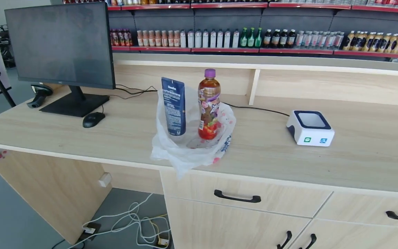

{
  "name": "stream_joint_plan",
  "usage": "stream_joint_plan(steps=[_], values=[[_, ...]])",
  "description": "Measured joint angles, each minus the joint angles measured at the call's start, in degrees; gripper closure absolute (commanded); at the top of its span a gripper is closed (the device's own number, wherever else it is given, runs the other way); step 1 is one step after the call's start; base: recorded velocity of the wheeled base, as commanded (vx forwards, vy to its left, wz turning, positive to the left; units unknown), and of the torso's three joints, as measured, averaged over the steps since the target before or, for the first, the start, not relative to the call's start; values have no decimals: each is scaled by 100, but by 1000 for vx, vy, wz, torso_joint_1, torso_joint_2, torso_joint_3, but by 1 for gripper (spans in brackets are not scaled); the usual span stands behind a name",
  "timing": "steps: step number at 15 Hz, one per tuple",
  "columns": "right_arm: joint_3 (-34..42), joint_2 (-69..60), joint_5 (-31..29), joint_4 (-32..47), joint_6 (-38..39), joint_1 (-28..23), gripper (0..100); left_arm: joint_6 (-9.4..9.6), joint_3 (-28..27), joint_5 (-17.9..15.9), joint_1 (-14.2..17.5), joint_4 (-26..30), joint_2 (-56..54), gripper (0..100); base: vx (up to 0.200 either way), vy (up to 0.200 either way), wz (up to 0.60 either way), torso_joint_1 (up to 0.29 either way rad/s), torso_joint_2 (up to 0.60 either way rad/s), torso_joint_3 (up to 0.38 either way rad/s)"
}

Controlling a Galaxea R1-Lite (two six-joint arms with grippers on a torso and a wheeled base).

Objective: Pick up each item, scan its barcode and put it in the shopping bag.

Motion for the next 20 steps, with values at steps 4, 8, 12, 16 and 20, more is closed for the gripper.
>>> stream_joint_plan(steps=[4, 8, 12, 16, 20], values=[[0, 0, -2, 0, 0, 0, 0, 0, 0, 0, 2, -2, 0, 0, 0, -200, -450, -17, 41, 25], [0, 0, 2, 2, 0, 0, 0, 2, 0, 0, -2, 4, 0, 0, 0, -100, 0, -37, 86, 41], [0, 1, 5, 0, 5, -10, 0, -48, 0, 7, -7, 0, 0, 0, -150, 0, 0, 3, 7, 3], [0, 1, 0, 0, 18, -5, 0, -60, 0, 7, 2, -2, 0, 0, -200, 0, 0, -8, 2, 4], [0, 1, 0, 0, 22, -5, 0, -69, 0, 7, 0, 2, 0, 0, -200, 0, 0, 2, 2, 6]])
